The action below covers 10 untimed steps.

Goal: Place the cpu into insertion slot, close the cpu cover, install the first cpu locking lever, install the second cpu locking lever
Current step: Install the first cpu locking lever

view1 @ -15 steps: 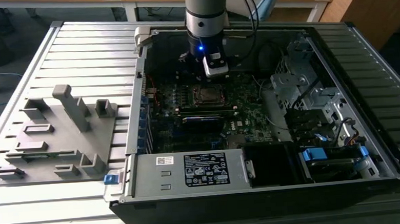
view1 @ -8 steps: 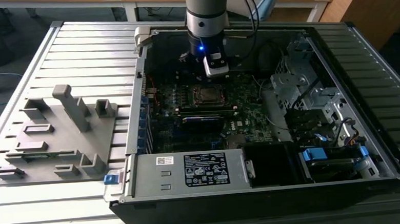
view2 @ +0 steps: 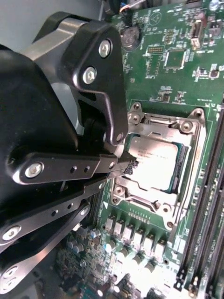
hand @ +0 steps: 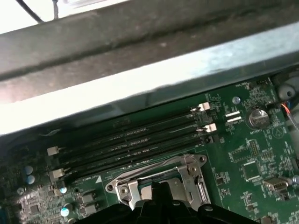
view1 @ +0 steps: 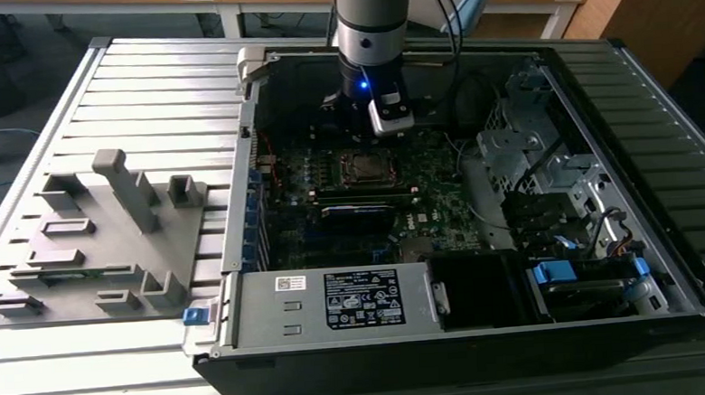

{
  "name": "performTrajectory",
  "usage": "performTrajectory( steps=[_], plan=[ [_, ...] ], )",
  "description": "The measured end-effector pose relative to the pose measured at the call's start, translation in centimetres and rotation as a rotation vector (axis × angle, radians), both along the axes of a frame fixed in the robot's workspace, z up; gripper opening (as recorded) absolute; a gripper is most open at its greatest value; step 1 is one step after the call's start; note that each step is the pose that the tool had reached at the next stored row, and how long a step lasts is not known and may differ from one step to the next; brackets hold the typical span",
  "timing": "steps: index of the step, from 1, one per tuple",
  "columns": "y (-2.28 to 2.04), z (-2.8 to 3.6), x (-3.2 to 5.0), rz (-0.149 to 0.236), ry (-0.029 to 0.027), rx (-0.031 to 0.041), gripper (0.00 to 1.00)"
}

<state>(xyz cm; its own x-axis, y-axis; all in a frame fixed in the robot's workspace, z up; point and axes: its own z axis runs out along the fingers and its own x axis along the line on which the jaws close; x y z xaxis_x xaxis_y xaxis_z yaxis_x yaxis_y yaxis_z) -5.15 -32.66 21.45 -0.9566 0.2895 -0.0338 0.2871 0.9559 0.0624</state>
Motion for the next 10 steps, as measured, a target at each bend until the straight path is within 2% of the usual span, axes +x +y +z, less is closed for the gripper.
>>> performTrajectory(
  steps=[4, 10],
  plan=[
    [0.0, -0.01, 0.0, 0.057, -0.0001, 0.0, 0.11],
    [-0.15, 0.3, 0.01, 0.058, -0.0001, 0.0002, 0.11]
  ],
)
